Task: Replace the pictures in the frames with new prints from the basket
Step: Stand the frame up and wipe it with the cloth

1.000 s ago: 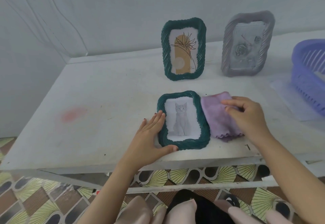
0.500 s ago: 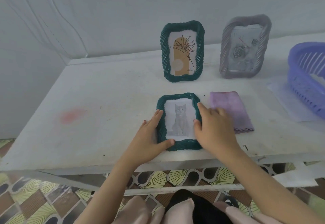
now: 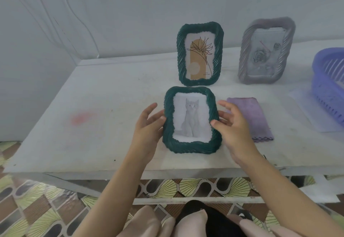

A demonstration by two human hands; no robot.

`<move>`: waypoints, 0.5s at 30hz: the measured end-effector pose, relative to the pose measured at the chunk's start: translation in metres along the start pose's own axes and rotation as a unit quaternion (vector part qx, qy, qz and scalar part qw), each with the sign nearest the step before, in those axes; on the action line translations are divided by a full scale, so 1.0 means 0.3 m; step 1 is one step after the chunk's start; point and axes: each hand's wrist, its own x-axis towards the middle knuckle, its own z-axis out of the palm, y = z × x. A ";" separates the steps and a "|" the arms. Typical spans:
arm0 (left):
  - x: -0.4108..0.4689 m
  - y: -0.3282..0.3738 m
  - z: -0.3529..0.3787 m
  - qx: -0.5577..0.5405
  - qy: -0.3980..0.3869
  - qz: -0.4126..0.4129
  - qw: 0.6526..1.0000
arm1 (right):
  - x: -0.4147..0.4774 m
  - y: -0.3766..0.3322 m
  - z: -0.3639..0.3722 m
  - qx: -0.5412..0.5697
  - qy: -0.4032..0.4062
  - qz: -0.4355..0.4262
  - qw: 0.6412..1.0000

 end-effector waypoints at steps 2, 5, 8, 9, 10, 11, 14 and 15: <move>0.003 0.018 0.003 -0.013 -0.023 -0.025 0.999 | 0.011 -0.017 -0.006 0.084 -0.024 0.017 0.996; 0.008 0.029 0.013 -0.002 -0.044 -0.006 0.999 | 0.014 -0.029 -0.003 0.082 -0.053 -0.007 0.995; 0.005 0.048 0.024 0.005 -0.044 0.051 0.998 | 0.017 -0.037 0.003 0.091 -0.061 -0.023 0.994; -0.001 0.059 0.029 0.006 -0.050 0.076 0.996 | 0.019 -0.043 0.004 0.108 -0.067 -0.022 0.992; -0.006 0.067 0.034 0.008 -0.058 0.102 0.993 | 0.023 -0.049 0.005 0.120 -0.075 -0.020 0.990; -0.012 0.073 0.038 0.011 -0.068 0.127 0.990 | 0.026 -0.054 0.006 0.125 -0.087 -0.019 0.988; -0.020 0.085 0.047 0.022 -0.081 0.175 0.981 | 0.046 -0.065 0.008 0.113 -0.132 -0.027 0.984; -0.021 0.087 0.050 0.022 -0.084 0.181 0.980 | 0.053 -0.068 0.009 0.098 -0.145 -0.033 0.984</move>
